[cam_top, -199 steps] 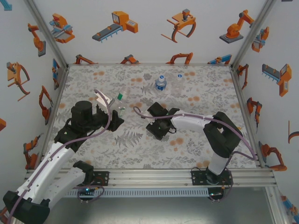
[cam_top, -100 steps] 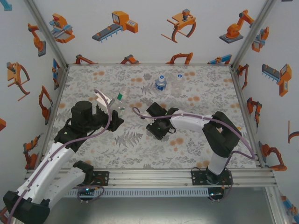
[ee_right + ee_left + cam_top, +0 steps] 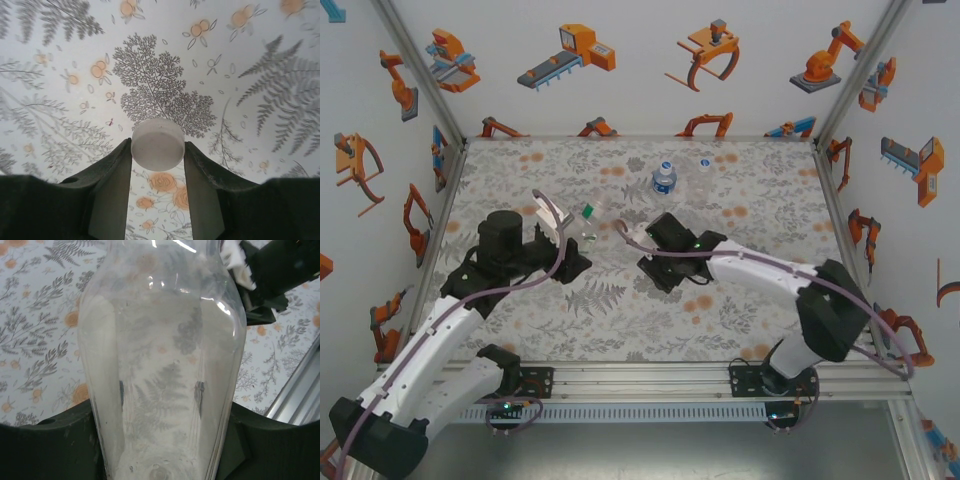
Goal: Screw on the bottle caps
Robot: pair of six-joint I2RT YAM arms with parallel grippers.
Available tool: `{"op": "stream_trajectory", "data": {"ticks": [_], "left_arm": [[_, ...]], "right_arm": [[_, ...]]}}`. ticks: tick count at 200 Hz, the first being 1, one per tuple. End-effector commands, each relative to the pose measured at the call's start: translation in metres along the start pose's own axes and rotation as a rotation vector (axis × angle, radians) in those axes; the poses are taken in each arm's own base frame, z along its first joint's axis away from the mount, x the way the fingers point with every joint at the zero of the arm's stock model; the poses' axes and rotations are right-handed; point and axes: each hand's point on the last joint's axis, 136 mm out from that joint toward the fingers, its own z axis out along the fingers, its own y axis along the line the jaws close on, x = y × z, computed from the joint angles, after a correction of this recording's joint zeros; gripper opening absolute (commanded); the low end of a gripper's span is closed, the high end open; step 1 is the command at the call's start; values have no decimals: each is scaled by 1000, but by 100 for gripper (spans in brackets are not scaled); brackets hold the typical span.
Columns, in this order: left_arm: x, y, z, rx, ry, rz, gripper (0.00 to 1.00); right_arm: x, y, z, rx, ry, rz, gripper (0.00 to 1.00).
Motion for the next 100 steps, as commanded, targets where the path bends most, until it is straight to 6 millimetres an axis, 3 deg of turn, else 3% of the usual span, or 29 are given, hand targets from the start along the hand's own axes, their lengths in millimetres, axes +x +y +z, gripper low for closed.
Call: {"op": "stream_trajectory", "data": {"ticks": [1,50,100], "left_arm": [[-22,-20,-6,107,-39,88,0],[-33,-49,-9,274,-62,215,0],[-33,-84,-14,458,-67,402,0]], "right_arm": [[-23,2,-39,3,-148,-41,33],[-60,17,-134,-25,-430,-196,33],[-74,42,-223,-36,-667,-422,33]]}}
